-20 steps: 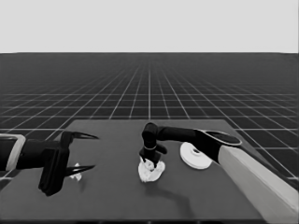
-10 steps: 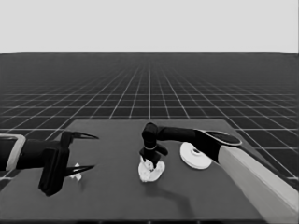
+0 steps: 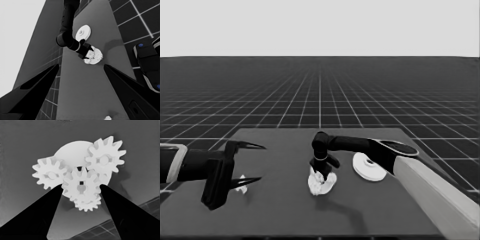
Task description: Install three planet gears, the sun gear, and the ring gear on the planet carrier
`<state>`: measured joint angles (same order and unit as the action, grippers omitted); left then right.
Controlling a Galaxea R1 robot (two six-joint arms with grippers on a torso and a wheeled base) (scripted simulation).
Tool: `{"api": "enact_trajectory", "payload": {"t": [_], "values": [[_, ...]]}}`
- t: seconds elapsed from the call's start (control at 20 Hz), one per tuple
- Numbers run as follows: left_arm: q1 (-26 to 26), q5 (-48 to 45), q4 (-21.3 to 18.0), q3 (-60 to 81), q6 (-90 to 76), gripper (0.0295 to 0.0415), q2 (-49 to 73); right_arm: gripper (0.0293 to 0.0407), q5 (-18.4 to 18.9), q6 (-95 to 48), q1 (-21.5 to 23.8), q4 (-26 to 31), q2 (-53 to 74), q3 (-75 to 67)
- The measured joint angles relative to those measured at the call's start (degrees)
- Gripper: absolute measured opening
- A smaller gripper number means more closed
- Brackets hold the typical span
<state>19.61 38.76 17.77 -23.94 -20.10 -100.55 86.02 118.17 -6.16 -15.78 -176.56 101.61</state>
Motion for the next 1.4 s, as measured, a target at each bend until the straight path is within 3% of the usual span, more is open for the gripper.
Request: {"api": "enact_trajectory", "payload": {"t": [1.4], "values": [[0.0,0.0,0.0,0.0,0.0,0.0385,0.0,0.0309,0.0,16.8,0.0,0.0,0.0,0.0]]}}
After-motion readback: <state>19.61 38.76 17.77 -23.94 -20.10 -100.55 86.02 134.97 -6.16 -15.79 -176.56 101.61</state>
